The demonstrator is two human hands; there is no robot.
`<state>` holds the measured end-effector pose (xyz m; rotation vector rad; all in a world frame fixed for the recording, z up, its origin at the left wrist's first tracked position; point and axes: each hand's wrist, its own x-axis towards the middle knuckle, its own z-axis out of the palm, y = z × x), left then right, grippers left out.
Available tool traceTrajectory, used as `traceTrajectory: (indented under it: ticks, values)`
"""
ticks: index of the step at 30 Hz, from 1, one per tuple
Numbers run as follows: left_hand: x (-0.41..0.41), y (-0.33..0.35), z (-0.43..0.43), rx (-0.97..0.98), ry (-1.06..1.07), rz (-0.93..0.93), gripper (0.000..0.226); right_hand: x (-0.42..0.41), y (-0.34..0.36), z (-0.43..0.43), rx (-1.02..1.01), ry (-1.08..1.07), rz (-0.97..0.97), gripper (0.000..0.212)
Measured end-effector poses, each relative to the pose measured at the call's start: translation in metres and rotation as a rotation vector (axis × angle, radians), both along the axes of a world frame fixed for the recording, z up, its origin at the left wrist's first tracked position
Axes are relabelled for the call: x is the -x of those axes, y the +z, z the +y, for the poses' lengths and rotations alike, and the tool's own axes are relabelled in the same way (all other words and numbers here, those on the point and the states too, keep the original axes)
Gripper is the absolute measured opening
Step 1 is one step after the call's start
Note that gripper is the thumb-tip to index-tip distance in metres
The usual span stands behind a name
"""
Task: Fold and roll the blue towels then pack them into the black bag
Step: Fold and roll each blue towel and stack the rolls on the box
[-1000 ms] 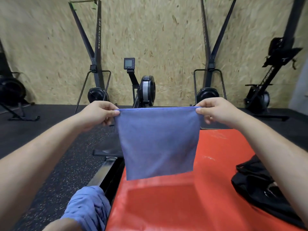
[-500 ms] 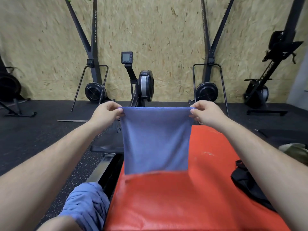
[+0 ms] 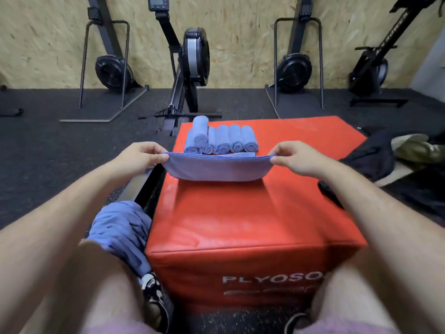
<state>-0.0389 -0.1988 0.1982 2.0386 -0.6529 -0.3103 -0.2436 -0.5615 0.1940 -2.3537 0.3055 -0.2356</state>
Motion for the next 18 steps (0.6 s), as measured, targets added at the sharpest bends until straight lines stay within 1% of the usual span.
traceTrajectory:
  ticks: [3,6,8,11,15,18]
  values:
    - [0.013,-0.039,0.003,-0.066,-0.006,0.065,0.004,0.013,-0.044,0.004,-0.054,0.030,0.090,0.015]
    - [0.022,-0.058,0.004,-0.083,-0.022,0.102,0.010,0.021,-0.065,0.010,-0.106,0.038,0.117,0.014]
    - [0.025,-0.061,0.005,-0.069,-0.020,0.138,0.011,0.024,-0.069,0.013,-0.154,0.027,0.118,0.009]
    - [0.029,-0.060,0.007,-0.053,-0.055,0.211,0.010,0.028,-0.065,0.015,-0.173,0.037,0.131,0.007]
    - [0.033,-0.051,0.015,-0.114,-0.123,0.312,0.006,0.035,-0.052,0.011,-0.267,0.098,0.238,0.008]
    - [0.034,-0.046,0.015,-0.128,-0.143,0.341,0.005,0.034,-0.045,0.009,-0.295,0.098,0.260,0.009]
